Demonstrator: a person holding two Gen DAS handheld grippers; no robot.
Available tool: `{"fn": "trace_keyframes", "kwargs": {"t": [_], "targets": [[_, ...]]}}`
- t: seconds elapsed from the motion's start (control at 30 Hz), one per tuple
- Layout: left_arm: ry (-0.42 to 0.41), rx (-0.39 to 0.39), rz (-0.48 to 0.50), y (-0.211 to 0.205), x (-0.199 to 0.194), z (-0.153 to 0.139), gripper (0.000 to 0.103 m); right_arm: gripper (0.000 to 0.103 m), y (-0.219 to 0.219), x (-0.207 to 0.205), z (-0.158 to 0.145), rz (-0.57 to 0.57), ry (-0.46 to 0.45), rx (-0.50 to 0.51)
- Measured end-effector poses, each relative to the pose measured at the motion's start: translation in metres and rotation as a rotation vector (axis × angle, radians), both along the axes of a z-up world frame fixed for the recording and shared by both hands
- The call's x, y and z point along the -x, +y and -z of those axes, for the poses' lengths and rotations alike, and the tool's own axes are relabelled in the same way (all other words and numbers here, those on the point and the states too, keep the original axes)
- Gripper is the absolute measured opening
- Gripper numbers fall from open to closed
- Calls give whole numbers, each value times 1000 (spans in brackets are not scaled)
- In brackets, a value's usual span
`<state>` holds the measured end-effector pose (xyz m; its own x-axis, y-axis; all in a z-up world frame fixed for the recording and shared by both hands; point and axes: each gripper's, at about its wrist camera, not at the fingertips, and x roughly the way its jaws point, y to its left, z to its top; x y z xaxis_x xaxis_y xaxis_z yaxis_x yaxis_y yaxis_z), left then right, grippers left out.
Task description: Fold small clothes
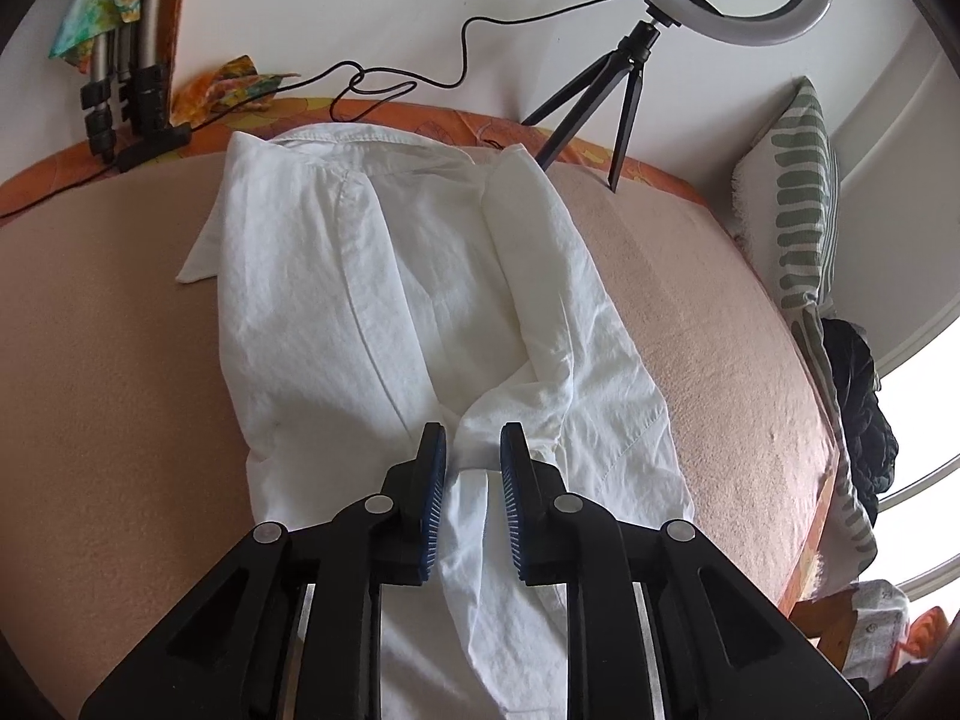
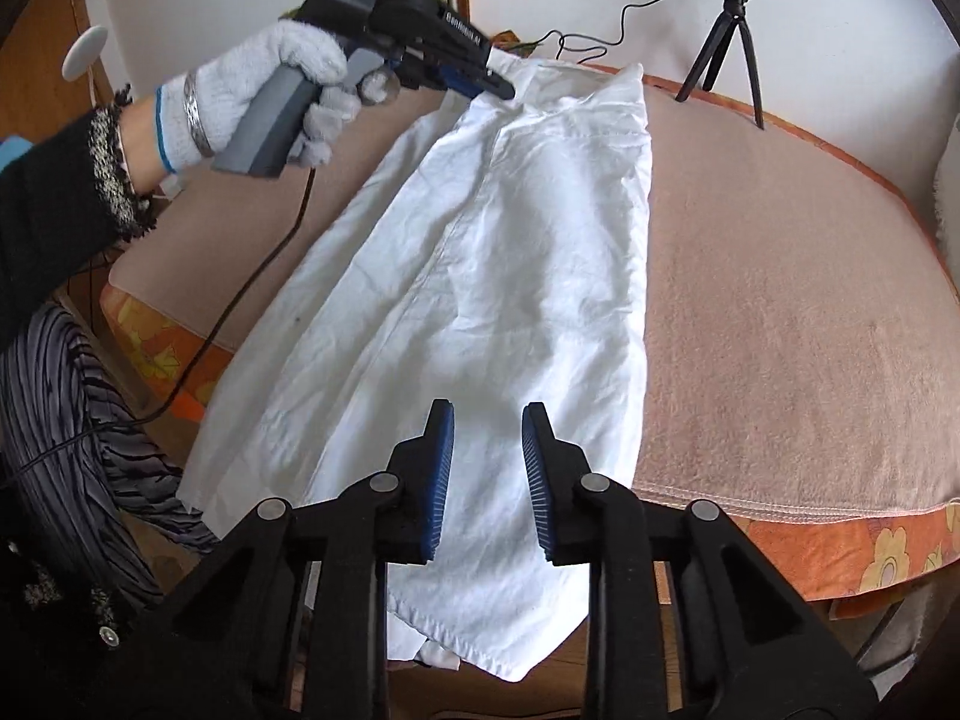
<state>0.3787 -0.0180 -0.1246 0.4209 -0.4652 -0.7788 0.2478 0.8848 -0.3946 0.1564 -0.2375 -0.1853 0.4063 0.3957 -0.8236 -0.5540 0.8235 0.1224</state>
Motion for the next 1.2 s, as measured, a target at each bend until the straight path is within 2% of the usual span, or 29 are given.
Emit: {"fn": "trace_keyframes", "kwargs": {"t": [0.1, 0.17, 0.27, 0.37, 0.53, 0.6, 0.7, 0.77, 0.8, 0.83, 0.9, 0.93, 1.03, 1.1, 1.2], "targets": [[4, 57, -49, 11, -15, -8, 25, 24, 11, 3, 18, -31, 45, 63], [16, 96, -63, 13, -29, -10, 25, 24, 15, 7, 19, -52, 23, 96], [63, 171, -80, 9, -54, -4, 25, 24, 11, 3, 20, -52, 51, 73], [153, 253, -77, -4, -78, 10, 28, 24, 10, 0, 21, -64, 57, 61], [261, 240, -26, -29, -94, 39, 35, 24, 14, -1, 21, -95, 37, 75], [318, 282, 3, -35, -97, 51, 37, 24, 13, -5, 20, -94, 45, 55], [310, 329, 17, -39, -100, 53, 37, 24, 16, -9, 19, -103, 49, 46], [299, 361, 17, -38, -101, 54, 34, 24, 19, -12, 18, -110, 48, 50], [291, 375, 11, -36, -102, 54, 27, 24, 21, -13, 18, -113, 45, 52], [277, 408, 10, -34, -101, 54, 10, 24, 22, -15, 18, -117, 43, 53], [248, 448, 4, -29, -101, 52, 7, 24, 23, -18, 18, -117, 47, 49], [227, 440, 6, -28, -100, 49, 2, 24, 23, -19, 18, -116, 51, 45], [149, 398, 2, -28, -96, 38, 1, 24, 22, -22, 19, -116, 56, 39], [46, 292, -20, -29, -88, 22, 0, 24, 24, -22, 19, -119, 51, 46], [-147, 83, -10, -40, -73, -1, 0, 24, 24, -23, 20, -118, 54, 42]]}}
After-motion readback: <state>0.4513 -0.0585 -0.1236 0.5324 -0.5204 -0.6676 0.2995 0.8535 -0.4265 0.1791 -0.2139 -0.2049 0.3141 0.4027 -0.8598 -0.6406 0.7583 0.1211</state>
